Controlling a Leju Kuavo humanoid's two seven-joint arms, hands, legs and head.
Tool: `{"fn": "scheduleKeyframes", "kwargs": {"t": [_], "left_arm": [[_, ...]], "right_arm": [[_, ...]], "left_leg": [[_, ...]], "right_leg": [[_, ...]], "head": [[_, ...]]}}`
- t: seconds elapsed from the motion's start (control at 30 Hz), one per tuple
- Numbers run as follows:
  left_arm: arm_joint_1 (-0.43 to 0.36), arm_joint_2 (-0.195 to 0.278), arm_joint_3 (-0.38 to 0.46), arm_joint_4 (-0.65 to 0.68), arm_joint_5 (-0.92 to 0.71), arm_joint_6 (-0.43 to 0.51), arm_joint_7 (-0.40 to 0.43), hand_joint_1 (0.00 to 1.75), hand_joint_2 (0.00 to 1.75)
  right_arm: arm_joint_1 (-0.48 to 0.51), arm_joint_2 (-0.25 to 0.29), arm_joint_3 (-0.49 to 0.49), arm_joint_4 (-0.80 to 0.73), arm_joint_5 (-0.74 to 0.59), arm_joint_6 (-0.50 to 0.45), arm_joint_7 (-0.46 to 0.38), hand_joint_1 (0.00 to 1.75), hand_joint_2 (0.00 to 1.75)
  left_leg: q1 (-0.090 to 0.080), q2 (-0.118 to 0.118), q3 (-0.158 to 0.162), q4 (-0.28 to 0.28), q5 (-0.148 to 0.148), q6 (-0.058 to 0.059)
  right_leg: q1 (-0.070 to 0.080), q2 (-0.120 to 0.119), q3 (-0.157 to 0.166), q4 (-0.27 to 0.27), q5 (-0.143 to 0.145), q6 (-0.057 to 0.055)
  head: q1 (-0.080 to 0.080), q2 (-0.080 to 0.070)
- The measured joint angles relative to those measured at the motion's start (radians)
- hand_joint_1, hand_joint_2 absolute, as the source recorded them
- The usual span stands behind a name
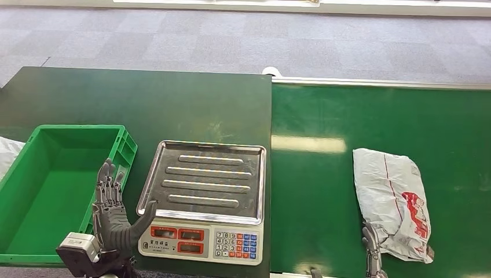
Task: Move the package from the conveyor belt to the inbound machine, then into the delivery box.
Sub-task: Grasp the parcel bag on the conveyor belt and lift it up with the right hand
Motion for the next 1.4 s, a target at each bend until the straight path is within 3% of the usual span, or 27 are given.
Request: {"fn": "scheduleKeyframes", "kwargs": {"t": [0.5,0.97,1.13,1.27,1.4], "left_arm": [[-0.003,0.000,-0.003,0.002,0.000,0.007,0.000,0.00,1.75],[0.001,0.000,-0.007,0.002,-0.002,0.013,0.000,0.00,1.75],[0.003,-0.002,-0.020,0.004,-0.013,-0.013,0.006,0.00,1.75],[-0.008,-0.009,-0.032,0.021,-0.023,-0.011,0.010,0.00,1.75],[0.005,-0.014,-0.033,0.019,-0.029,-0.007,0.020,0.00,1.75]], "right_arm": [[-0.021,-0.028,0.031,-0.008,-0.009,-0.001,0.024,0.00,1.75],[-0.069,-0.044,0.027,0.008,-0.092,0.008,-0.008,0.00,1.75],[-0.185,-0.003,-0.083,0.090,-0.092,0.191,-0.015,0.00,1.75],[-0.197,0.074,-0.243,0.112,0.009,0.354,-0.004,0.00,1.75],[-0.201,0.134,-0.358,0.135,0.070,0.421,0.017,0.00,1.75]], "left_leg": [[0.000,0.000,0.001,0.000,0.000,0.000],[0.000,0.000,0.000,0.000,0.000,0.000],[0.000,0.003,0.003,0.000,0.001,0.001],[0.000,0.000,0.002,0.000,0.001,0.001],[0.000,0.000,0.002,0.000,0.001,0.001]], "right_leg": [[0.000,0.000,0.001,0.000,0.000,0.000],[0.000,0.000,0.002,0.000,0.000,0.000],[0.000,0.003,0.000,0.000,0.002,0.000],[0.000,0.000,0.002,0.000,0.002,0.000],[0.000,0.000,0.002,0.000,0.002,-0.001]], "head": [[0.000,0.000],[0.000,0.000],[0.000,0.000],[-0.001,0.000],[-0.001,0.000]]}}
